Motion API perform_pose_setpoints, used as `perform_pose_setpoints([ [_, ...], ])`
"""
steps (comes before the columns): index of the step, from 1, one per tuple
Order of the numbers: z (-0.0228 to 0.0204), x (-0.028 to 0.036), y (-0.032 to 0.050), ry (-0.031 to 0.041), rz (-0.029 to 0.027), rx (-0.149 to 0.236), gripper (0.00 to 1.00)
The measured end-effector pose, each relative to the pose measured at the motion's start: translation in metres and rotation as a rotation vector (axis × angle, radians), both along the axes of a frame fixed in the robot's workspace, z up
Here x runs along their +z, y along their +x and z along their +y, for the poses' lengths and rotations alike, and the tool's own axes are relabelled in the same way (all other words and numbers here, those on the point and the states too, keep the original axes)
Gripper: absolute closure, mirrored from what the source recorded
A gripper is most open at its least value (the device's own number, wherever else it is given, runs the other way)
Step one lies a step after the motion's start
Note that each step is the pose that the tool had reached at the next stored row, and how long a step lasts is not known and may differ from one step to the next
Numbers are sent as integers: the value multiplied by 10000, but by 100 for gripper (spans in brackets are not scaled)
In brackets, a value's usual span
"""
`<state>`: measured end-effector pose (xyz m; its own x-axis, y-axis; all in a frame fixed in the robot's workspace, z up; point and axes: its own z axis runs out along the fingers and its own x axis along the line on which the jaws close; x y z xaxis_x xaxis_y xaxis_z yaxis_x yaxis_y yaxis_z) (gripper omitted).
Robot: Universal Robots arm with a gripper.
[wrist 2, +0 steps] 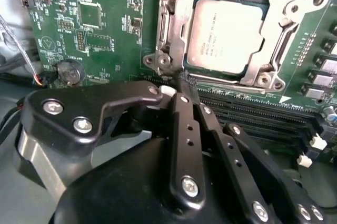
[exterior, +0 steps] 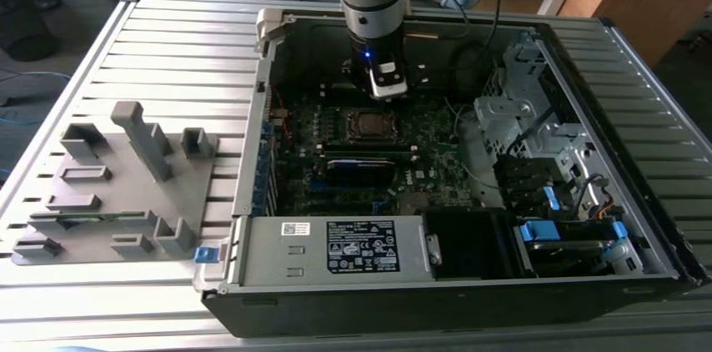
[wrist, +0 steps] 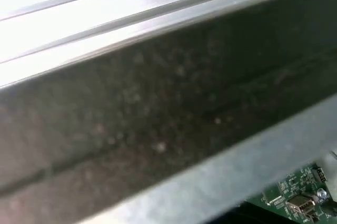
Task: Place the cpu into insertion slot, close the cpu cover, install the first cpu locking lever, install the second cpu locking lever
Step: 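Install the first cpu locking lever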
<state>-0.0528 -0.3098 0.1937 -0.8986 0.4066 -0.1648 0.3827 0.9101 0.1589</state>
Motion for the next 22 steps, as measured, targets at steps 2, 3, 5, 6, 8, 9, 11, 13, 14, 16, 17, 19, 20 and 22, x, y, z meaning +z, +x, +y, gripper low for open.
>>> perform_pose_setpoints([
  [2,0,7,1,3,1,-1,89],
  [3,0,13,2,15,-2,-1,89],
  [5,0,41,2,19,0,0,89],
  [6,0,57,2,19,1,0,89],
  [8,0,100,2,21,0,0,89],
  [9,0,127,2,19,1,0,89],
  [11,0,242,2,21,-1,0,89],
  [13,0,287,2,18,2,0,89],
  [14,0,293,2,18,1,0,89],
  [16,0,292,3,13,-1,1,89],
  [17,0,292,3,11,0,1,89],
  [19,0,293,3,-10,8,1,89],
  [20,0,293,3,-51,55,1,89],
  [22,-1,293,5,-210,267,0,89],
])
